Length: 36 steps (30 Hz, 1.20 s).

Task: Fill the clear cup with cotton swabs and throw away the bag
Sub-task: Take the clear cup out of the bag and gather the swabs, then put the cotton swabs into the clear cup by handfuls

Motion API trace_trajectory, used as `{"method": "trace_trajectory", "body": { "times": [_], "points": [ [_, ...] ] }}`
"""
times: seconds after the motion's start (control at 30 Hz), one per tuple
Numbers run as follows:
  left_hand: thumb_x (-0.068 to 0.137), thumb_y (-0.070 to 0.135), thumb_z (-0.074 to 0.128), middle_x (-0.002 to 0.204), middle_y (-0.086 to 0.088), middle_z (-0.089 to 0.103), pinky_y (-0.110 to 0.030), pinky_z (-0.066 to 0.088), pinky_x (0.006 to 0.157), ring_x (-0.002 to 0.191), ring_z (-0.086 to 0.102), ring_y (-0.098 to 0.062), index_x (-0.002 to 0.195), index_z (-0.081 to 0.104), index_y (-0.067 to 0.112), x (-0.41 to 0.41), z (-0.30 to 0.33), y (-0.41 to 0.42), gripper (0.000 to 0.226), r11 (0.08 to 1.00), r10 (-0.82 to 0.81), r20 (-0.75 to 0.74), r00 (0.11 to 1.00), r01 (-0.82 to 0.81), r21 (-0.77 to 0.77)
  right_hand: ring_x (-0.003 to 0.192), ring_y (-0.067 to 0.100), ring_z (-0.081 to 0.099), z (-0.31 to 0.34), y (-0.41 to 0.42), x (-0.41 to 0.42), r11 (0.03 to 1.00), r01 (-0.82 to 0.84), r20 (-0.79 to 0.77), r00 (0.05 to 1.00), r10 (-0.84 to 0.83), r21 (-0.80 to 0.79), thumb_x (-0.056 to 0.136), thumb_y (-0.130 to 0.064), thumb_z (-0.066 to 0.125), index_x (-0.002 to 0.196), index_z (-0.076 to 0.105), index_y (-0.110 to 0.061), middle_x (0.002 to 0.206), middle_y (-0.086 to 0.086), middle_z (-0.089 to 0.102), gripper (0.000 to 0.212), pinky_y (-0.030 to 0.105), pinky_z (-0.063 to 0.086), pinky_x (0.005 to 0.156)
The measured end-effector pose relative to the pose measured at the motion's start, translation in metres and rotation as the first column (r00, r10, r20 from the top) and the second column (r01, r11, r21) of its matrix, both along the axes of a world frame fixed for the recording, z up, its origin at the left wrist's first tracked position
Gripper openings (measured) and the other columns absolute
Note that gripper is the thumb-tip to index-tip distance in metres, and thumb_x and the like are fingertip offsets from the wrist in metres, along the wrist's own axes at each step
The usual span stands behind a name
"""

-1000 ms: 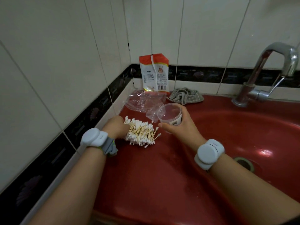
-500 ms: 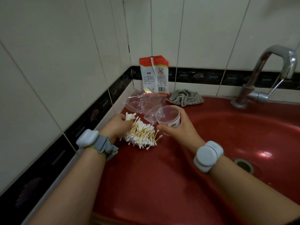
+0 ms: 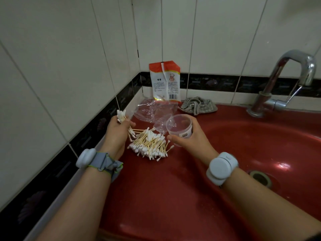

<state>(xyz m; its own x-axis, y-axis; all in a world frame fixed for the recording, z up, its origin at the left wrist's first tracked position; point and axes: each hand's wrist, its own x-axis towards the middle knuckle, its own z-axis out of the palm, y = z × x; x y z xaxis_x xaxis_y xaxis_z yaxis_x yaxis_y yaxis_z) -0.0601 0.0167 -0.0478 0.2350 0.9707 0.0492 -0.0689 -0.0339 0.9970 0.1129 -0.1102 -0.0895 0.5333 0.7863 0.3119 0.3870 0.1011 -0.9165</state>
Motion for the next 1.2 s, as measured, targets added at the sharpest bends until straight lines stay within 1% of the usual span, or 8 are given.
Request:
{"method": "trace_trajectory", "body": {
  "times": [0.1, 0.2, 0.33, 0.53, 0.67, 0.83, 1.03, 1.2],
  "points": [
    [0.095, 0.002, 0.042, 0.083, -0.007, 0.055, -0.024, 0.043, 0.068, 0.074, 0.055, -0.014, 0.103, 0.049, 0.011, -0.001, 0.003, -0.003, 0.014, 1.000, -0.006, 0.111, 0.994, 0.009, -0.026, 0.116, 0.012, 0.052, 0.001, -0.001, 0.000, 1.000, 0.004, 0.009, 1.000, -0.004, -0.001, 0.049, -0.050, 0.085, 0.116, 0.046, -0.044, 0.125, -0.002, 0.052, 0.078, 0.040, 0.045, 0.101],
    [0.095, 0.005, 0.043, 0.074, -0.002, 0.056, -0.035, 0.043, 0.075, 0.073, 0.056, -0.015, 0.092, 0.049, 0.019, -0.001, 0.011, -0.005, 0.016, 0.998, 0.001, 0.158, 0.987, -0.011, 0.058, 0.117, 0.012, 0.051, 0.003, -0.001, 0.000, 1.000, 0.003, 0.018, 1.000, -0.003, -0.002, 0.050, -0.050, 0.084, 0.115, 0.045, -0.046, 0.125, -0.002, 0.052, 0.076, 0.040, 0.045, 0.101],
    [0.100, 0.012, 0.038, 0.067, 0.002, 0.056, -0.027, 0.049, 0.064, 0.064, 0.061, -0.009, 0.094, 0.044, 0.021, 0.003, 0.024, -0.012, 0.012, 0.988, -0.120, 0.222, 0.968, 0.096, 0.117, 0.118, 0.013, 0.051, 0.008, -0.002, -0.001, 1.000, 0.003, 0.036, 0.999, -0.003, 0.013, 0.051, -0.048, 0.083, 0.116, 0.046, -0.042, 0.125, 0.000, 0.052, 0.076, 0.039, 0.044, 0.101],
    [0.098, 0.006, 0.038, 0.060, 0.005, 0.055, -0.037, 0.045, 0.075, 0.057, 0.058, -0.009, 0.094, 0.046, 0.018, 0.011, 0.018, -0.031, 0.015, 0.957, -0.286, 0.333, 0.898, 0.283, 0.058, 0.116, 0.012, 0.052, 0.012, -0.006, 0.002, 0.999, 0.023, 0.036, 0.999, -0.025, 0.049, 0.055, -0.041, 0.085, 0.112, 0.046, -0.045, 0.125, 0.000, 0.052, 0.069, 0.039, 0.044, 0.101],
    [0.096, 0.005, 0.043, 0.066, -0.002, 0.058, -0.035, 0.045, 0.073, 0.068, 0.056, -0.016, 0.090, 0.051, 0.017, 0.018, -0.001, -0.048, 0.016, 0.945, -0.321, 0.118, 0.940, 0.311, 0.098, 0.118, 0.014, 0.051, 0.009, -0.008, 0.004, 0.995, 0.076, 0.018, 0.997, -0.077, 0.060, 0.053, -0.050, 0.081, 0.113, 0.045, -0.049, 0.125, -0.002, 0.052, 0.070, 0.041, 0.044, 0.101],
    [0.093, -0.002, 0.046, 0.075, -0.008, 0.056, -0.015, 0.049, 0.063, 0.061, 0.059, 0.001, 0.087, 0.050, 0.018, 0.028, -0.017, -0.078, 0.021, 0.883, -0.413, -0.061, 0.909, 0.416, 0.219, 0.117, 0.015, 0.052, 0.011, -0.009, 0.009, 0.977, 0.186, -0.023, 0.982, -0.185, 0.102, 0.052, -0.051, 0.080, 0.111, 0.043, -0.049, 0.124, 0.001, 0.054, 0.070, 0.040, 0.043, 0.102],
    [0.092, 0.011, 0.053, 0.077, 0.000, 0.055, -0.037, 0.046, 0.067, 0.069, 0.053, -0.014, 0.085, 0.051, 0.020, 0.033, -0.039, -0.090, 0.011, 0.774, -0.452, -0.428, 0.783, 0.583, 0.249, 0.119, 0.017, 0.050, 0.014, -0.016, 0.014, 0.963, 0.245, -0.020, 0.969, -0.245, 0.114, 0.051, -0.055, 0.078, 0.109, 0.041, -0.051, 0.124, 0.000, 0.053, 0.070, 0.040, 0.042, 0.102],
    [0.095, 0.016, 0.050, 0.075, 0.001, 0.057, -0.024, 0.047, 0.061, 0.074, 0.059, -0.014, 0.084, 0.050, 0.016, 0.035, -0.032, -0.091, 0.011, 0.827, -0.417, -0.332, 0.846, 0.505, 0.247, 0.119, 0.015, 0.049, 0.012, -0.020, 0.014, 0.973, 0.203, -0.001, 0.979, -0.204, 0.105, 0.057, -0.042, 0.083, 0.116, 0.042, -0.043, 0.126, 0.001, 0.050, 0.071, 0.038, 0.042, 0.103]
  ]
}}
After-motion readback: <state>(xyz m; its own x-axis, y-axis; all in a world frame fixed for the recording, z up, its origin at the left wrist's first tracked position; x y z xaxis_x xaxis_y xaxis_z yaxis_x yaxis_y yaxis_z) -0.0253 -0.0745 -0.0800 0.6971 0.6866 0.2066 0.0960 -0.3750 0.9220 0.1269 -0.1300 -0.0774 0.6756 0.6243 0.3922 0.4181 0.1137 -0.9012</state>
